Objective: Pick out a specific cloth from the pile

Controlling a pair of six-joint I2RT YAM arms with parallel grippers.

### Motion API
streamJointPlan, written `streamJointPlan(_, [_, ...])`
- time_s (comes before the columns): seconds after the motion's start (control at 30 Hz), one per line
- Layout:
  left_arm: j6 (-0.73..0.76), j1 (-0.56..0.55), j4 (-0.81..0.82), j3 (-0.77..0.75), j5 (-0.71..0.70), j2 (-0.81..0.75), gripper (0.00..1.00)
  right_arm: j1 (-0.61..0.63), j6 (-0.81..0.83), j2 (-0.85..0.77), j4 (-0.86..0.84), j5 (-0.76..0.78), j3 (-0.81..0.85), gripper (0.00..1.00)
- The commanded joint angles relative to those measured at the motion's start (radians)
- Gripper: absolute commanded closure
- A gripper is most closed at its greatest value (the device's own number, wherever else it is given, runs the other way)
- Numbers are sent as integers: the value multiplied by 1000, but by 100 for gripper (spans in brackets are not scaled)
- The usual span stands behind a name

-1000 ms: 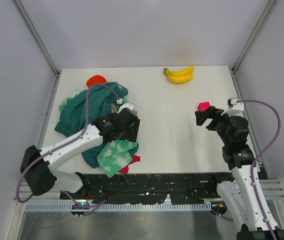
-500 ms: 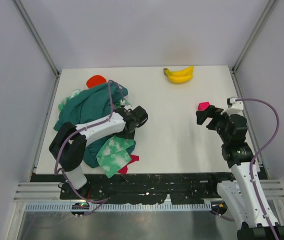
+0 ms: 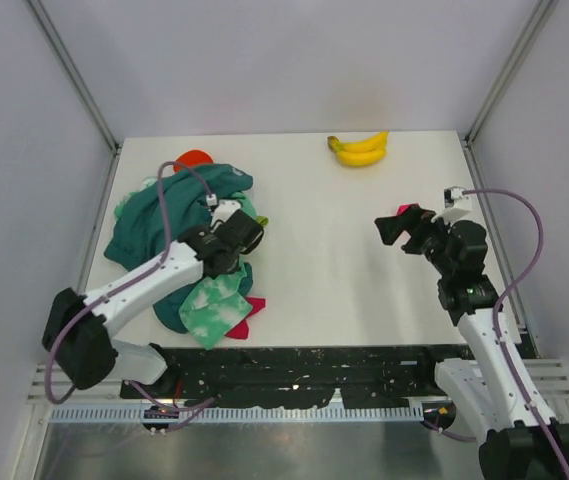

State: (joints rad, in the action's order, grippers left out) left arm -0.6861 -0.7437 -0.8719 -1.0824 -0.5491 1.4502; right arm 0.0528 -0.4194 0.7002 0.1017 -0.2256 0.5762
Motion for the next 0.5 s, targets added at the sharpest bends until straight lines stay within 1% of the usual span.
streamJointPlan(0.0, [42,55,34,-2,-141,-227,100,109,-102,172,-195,-181,48,5])
streamJointPlan(0.03, [40,73,28,1,-149,-258,100,148,-99,194,-197,-146,60,5])
streamJointPlan(0.07, [39,85,22,2,-153,-284,100,238,-84,244,-203,-80,94,5])
streamJointPlan(0.1, [43,102,22,7,-155,-315,100,275,-85,272,-203,-61,111,5])
streamJointPlan(0.13, [46,119,22,9,-156,-339,100,338,-94,348,-201,-66,164,5])
streamJointPlan(0.17, [51,133,24,12,-156,-361,100,361,-114,385,-207,-73,194,5])
streamJointPlan(0.2, [57,151,30,21,-152,-382,100,418,-122,463,-245,-73,233,5])
streamJointPlan(0.23, [62,168,31,25,-144,-398,100,448,-133,507,-299,-69,252,5])
streamJointPlan(0.27, [63,190,39,38,-135,-415,100,505,-131,574,-316,-49,295,5])
streamJointPlan(0.3, [65,205,43,45,-120,-431,100,527,-116,614,-347,-32,336,5])
streamJointPlan(0.33, [66,222,45,56,-106,-439,100,577,-105,687,-358,-24,365,5])
streamJointPlan(0.37, [66,239,45,64,-91,-458,100,597,-79,717,-387,-20,414,5])
streamJointPlan(0.43, [72,260,54,82,-60,-479,100,662,-26,853,-448,-35,477,5])
streamJointPlan(0.47, [76,270,59,91,-48,-490,100,673,-10,881,-465,-47,499,5])
